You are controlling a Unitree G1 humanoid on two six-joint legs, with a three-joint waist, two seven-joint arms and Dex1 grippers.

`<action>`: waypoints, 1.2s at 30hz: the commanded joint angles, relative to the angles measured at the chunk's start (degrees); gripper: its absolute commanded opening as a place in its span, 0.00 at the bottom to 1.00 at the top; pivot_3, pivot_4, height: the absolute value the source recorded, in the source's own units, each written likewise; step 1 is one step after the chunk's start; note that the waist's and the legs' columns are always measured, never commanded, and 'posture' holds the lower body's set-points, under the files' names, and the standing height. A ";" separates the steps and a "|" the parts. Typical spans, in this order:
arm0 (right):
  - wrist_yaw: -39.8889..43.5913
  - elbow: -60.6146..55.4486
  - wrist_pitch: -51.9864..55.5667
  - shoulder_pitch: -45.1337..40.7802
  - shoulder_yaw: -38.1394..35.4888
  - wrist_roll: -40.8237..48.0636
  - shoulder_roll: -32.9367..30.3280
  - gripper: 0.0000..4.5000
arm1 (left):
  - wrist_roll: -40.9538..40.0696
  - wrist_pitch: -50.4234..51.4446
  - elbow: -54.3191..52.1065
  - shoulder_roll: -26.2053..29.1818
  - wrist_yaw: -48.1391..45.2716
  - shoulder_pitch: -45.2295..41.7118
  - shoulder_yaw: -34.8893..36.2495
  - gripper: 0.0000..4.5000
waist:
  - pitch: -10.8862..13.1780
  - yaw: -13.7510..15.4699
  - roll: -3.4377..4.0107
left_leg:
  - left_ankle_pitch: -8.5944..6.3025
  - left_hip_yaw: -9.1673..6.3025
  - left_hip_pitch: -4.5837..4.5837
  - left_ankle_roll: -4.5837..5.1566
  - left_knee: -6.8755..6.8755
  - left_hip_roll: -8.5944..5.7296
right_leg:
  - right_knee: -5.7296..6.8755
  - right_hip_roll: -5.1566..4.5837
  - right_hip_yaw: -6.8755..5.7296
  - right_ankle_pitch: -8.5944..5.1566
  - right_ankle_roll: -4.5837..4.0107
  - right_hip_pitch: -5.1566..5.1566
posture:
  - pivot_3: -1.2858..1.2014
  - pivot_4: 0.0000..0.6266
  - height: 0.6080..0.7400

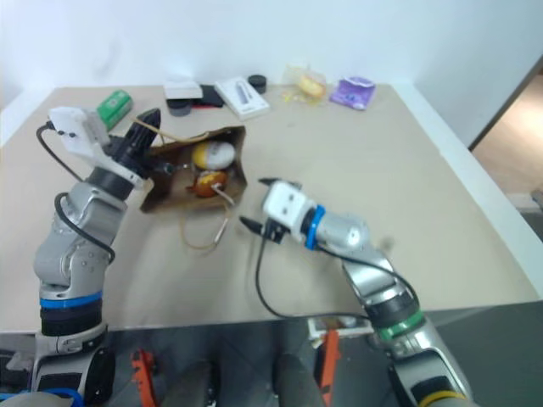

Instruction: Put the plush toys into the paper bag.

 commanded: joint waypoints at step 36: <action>-19.27 9.00 -28.99 -16.25 -5.64 -15.38 5.37 0.02 | -7.14 5.60 0.57 -0.18 5.93 -6.39 5.06 0.00 | 0.00 0.24 -0.06 | 0.45 -0.08 0.05 -0.57 0.02 0.00 | 0.01 -0.01 0.04 0.37 0.01 0.07 | 0.52 0.24 1.00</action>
